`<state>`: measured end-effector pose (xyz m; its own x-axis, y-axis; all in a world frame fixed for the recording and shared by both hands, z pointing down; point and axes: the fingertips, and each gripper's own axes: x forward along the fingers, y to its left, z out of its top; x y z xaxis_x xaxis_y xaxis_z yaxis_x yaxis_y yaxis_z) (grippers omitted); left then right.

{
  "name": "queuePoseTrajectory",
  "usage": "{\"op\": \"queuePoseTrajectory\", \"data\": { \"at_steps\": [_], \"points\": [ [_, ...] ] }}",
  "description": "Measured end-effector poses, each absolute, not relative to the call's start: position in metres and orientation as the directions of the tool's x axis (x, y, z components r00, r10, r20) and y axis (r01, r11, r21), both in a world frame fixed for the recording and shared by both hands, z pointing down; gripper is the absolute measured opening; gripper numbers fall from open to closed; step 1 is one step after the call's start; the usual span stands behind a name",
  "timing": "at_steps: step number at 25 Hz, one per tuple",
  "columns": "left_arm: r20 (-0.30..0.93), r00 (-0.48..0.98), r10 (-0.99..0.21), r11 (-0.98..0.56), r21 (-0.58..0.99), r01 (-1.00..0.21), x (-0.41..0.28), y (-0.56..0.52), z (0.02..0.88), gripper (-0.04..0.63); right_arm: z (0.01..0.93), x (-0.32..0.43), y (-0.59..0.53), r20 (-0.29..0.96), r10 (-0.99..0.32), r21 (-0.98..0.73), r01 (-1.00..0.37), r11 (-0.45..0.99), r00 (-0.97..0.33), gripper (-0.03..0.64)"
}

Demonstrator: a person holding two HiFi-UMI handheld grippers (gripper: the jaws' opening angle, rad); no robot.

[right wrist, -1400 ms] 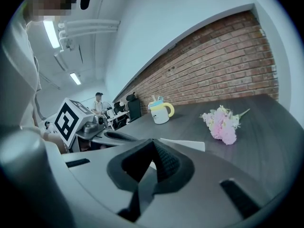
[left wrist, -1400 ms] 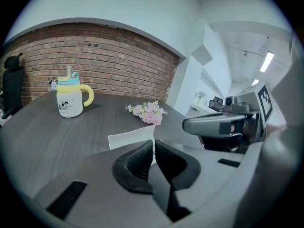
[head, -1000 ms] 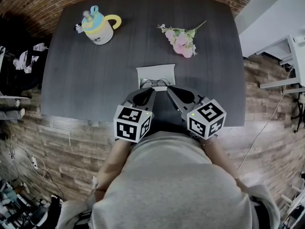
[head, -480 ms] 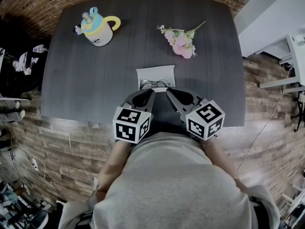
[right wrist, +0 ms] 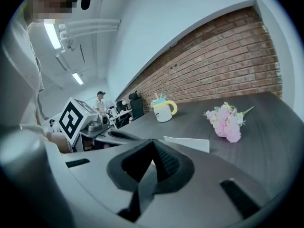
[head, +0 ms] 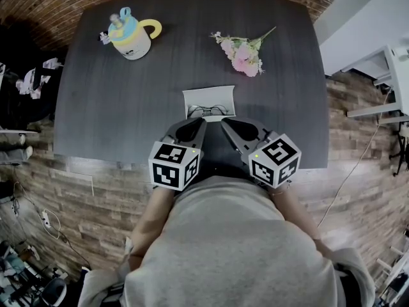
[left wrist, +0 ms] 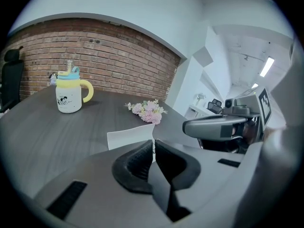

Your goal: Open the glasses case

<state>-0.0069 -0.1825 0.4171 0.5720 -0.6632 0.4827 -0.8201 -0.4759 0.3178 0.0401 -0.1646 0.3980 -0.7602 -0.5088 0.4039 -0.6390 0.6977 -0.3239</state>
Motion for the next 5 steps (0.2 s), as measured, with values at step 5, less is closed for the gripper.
{"op": "queuePoseTrajectory", "data": {
  "at_steps": [5],
  "points": [
    [0.48,0.571,-0.665,-0.477,0.315,-0.82,-0.0085,-0.1804,0.4168,0.032,0.3989,0.041,-0.1632,0.407,-0.518,-0.321,-0.649,0.689,-0.752,0.006]
  ]
}}
